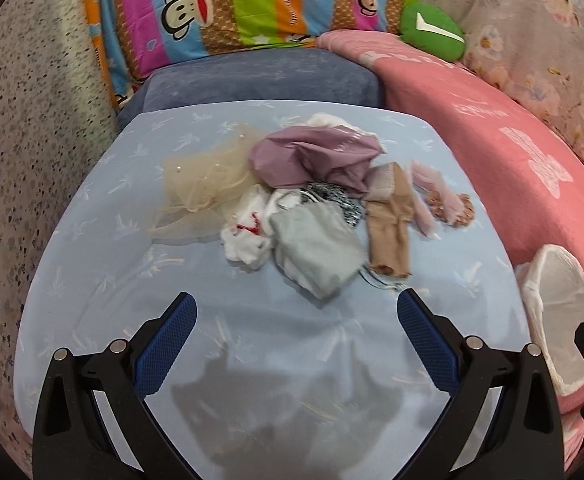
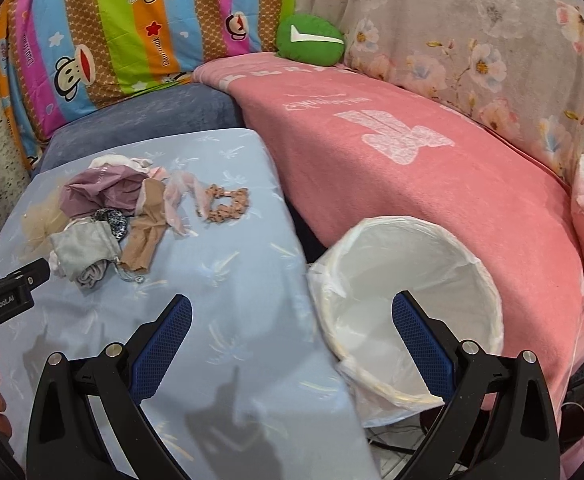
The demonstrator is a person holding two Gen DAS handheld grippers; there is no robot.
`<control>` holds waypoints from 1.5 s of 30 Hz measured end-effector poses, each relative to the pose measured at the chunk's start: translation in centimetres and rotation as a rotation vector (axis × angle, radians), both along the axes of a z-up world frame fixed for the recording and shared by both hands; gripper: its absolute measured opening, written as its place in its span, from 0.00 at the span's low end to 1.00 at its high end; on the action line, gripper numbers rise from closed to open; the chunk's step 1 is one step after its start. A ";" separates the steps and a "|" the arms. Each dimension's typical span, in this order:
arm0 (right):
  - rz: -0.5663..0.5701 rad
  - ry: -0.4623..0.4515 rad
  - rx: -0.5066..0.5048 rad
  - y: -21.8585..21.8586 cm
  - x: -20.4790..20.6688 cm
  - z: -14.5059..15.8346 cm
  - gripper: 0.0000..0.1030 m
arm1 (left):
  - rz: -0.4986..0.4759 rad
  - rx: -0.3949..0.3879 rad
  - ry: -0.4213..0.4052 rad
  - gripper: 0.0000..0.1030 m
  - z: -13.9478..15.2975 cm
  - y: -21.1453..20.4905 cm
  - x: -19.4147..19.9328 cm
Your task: Organize soft objects
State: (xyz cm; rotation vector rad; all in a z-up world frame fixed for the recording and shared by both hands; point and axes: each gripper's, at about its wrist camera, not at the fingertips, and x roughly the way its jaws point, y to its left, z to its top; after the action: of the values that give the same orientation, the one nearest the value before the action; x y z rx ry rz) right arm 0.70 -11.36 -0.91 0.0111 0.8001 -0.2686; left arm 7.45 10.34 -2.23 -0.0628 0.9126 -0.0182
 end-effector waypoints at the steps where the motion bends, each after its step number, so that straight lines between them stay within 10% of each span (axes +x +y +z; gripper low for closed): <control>1: 0.007 -0.002 0.001 0.4 0.4 -0.1 0.94 | 0.003 -0.010 0.003 0.93 -0.2 0.4 0.5; 11: 0.061 0.023 0.059 4.1 5.1 -2.2 0.94 | -0.060 -0.060 0.035 0.86 -2.0 0.8 4.6; 21: 0.124 0.087 0.145 6.4 10.3 -5.5 0.90 | -0.119 -0.119 0.088 0.36 -3.3 1.0 6.7; 27: 0.171 0.137 0.212 7.7 13.2 -7.5 0.68 | -0.139 -0.134 0.100 0.08 -3.5 1.1 7.2; 38: 0.254 0.233 0.260 10.6 15.1 -10.4 0.04 | -0.170 -0.131 0.056 0.03 -1.9 0.6 6.9; 45: 0.269 0.183 0.272 10.5 13.7 -8.2 0.02 | -0.181 -0.136 0.018 0.03 -0.2 0.1 6.2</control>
State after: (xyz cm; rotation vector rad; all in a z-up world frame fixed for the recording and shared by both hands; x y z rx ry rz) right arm 14.38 -0.81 -9.16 0.1347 1.0041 0.0967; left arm 13.68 10.44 -2.44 -0.1073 0.9322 -0.2482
